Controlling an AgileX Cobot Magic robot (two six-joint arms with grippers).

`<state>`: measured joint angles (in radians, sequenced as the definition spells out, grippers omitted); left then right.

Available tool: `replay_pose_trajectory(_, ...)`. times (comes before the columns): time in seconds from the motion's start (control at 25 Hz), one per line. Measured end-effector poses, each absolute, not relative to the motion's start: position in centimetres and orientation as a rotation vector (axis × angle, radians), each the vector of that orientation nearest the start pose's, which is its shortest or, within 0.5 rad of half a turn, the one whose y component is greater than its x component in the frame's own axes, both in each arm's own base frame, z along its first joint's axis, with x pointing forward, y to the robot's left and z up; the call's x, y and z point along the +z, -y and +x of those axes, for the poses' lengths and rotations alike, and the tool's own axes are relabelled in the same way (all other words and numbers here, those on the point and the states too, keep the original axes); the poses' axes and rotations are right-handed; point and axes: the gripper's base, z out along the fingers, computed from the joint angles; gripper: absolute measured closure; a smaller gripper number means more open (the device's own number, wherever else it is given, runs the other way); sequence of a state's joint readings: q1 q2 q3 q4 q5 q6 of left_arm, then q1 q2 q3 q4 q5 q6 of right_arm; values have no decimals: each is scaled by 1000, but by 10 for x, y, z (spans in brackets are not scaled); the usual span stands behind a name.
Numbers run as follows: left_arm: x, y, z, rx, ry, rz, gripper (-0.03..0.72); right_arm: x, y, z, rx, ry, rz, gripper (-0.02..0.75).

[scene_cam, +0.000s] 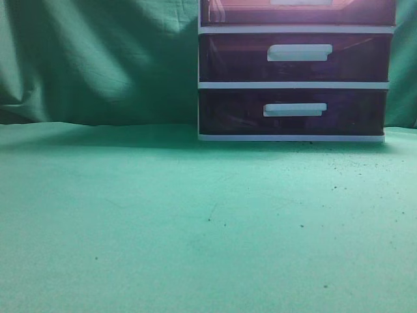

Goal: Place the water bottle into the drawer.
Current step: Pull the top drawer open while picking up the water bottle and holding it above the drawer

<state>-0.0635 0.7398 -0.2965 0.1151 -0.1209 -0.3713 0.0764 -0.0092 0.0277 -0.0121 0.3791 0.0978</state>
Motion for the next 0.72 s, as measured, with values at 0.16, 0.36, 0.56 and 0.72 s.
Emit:
replay_pose_trajectory(0.16,232,12,169,-213,-1927,-146,688,170,-4,52,108,-1882,13,738)
replay_pose_trajectory(0.36,213,14,186,-176,-1996,-86,388,170,-4,52,108,-1882,13,738)
replay_pose_trajectory(0.56,206,15,192,-175,-2017,-80,35,170,-4,52,108,-1882,13,738)
replay_pose_trajectory(0.72,206,14,196,-144,-1990,-56,48,170,-4,52,108,-1882,13,738)
